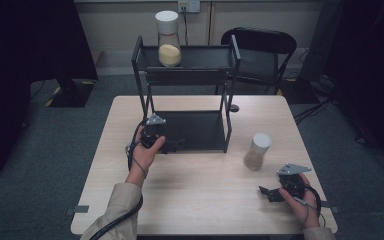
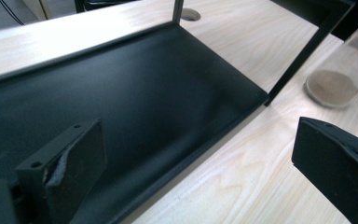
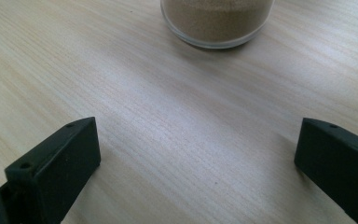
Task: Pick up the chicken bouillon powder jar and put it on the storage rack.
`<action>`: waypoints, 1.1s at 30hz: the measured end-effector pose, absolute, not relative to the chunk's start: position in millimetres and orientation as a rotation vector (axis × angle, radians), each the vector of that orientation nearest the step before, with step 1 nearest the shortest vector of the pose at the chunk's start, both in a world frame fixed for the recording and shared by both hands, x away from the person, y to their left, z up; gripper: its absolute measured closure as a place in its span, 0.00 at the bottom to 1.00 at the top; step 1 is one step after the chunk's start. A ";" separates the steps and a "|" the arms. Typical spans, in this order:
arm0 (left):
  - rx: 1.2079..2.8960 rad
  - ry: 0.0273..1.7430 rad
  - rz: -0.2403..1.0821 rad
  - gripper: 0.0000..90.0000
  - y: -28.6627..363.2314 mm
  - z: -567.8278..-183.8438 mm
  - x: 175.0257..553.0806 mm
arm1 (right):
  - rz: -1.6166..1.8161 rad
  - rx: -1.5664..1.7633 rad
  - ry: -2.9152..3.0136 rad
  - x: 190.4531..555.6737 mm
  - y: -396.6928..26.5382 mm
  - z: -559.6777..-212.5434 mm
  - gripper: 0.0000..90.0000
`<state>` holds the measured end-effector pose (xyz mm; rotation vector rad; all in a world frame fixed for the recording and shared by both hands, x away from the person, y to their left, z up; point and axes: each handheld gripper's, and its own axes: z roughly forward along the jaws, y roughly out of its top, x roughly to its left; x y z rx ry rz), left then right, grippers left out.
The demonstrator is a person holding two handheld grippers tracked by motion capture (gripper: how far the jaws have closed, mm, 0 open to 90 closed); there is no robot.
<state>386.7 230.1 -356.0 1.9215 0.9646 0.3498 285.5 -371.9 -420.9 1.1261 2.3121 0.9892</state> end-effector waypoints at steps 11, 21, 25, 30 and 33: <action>1.949 0.931 0.342 0.03 232.1 -374.1 374.9 | 0.989 1.126 2.312 285.5 -371.9 -420.9 0.00; 1.982 0.910 0.290 0.03 233.2 -397.0 362.9 | 0.989 1.127 2.312 285.5 -371.8 -420.8 0.00; 2.002 0.904 0.285 0.03 232.8 -404.2 357.0 | 0.989 1.128 2.312 285.5 -371.8 -420.8 0.00; 1.996 0.907 0.260 0.03 237.4 -415.8 350.4 | 0.989 1.128 2.312 285.5 -371.8 -420.8 0.00; 2.022 0.904 0.275 0.03 238.4 -417.8 345.5 | 0.989 1.128 2.312 285.5 -371.8 -420.8 0.00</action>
